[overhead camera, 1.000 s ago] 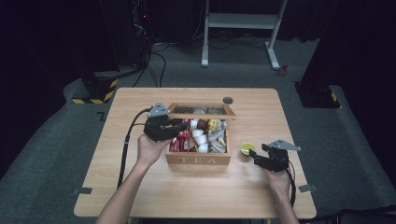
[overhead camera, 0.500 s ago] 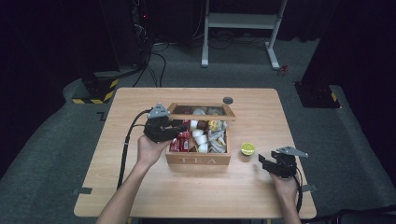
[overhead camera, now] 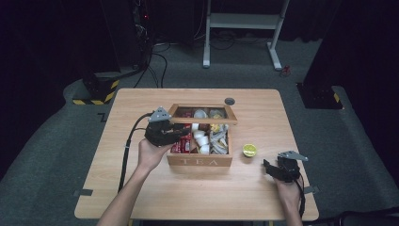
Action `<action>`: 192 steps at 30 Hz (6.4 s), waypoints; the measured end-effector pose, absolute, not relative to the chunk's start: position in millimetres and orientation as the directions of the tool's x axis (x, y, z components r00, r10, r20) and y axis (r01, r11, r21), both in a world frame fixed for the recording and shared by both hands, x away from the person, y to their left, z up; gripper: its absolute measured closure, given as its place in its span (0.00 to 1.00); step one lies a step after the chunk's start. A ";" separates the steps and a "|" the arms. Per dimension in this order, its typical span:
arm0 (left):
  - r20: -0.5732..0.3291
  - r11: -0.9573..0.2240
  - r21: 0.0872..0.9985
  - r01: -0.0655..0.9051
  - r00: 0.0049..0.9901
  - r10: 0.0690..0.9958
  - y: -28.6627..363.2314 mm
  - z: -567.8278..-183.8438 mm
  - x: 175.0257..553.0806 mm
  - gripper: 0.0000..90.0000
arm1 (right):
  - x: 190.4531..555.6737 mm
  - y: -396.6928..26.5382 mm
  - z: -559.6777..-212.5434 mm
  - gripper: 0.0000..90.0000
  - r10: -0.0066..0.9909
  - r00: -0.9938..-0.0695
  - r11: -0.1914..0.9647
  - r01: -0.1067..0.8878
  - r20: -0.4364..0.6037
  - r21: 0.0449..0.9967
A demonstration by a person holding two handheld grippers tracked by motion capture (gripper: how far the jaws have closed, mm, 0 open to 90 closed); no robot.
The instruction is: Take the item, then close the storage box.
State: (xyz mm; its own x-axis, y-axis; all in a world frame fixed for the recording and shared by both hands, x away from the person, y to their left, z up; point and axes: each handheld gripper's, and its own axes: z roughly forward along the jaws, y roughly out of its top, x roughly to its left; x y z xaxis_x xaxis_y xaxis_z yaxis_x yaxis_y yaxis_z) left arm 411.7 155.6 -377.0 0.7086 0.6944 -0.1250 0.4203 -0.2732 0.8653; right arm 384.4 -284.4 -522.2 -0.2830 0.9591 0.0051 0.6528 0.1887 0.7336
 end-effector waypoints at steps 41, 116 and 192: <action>-0.170 -0.292 0.836 0.465 0.725 0.668 154.6 -420.6 386.0 0.65 | 384.2 -282.3 -522.6 0.34 0.958 -0.286 0.208 0.655 -0.017 0.726; -0.220 -0.297 0.797 0.527 0.710 0.669 182.2 -460.6 358.3 0.56 | 384.5 -282.1 -522.6 0.34 0.959 -0.283 0.204 0.658 -0.013 0.725; -0.101 -0.138 0.780 0.610 0.341 0.935 285.9 -517.5 383.1 0.51 | 384.4 -281.9 -522.7 0.33 0.959 -0.281 0.203 0.657 -0.013 0.726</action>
State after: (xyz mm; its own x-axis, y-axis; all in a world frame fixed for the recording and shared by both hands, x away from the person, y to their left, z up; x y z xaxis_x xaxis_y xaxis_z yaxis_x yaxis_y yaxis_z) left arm 383.1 285.9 -517.5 0.3405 0.9348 -0.1008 0.6103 -0.1382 0.7801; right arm 384.4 -281.9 -522.7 -0.2814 0.9595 -0.0131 0.6574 0.2027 0.7257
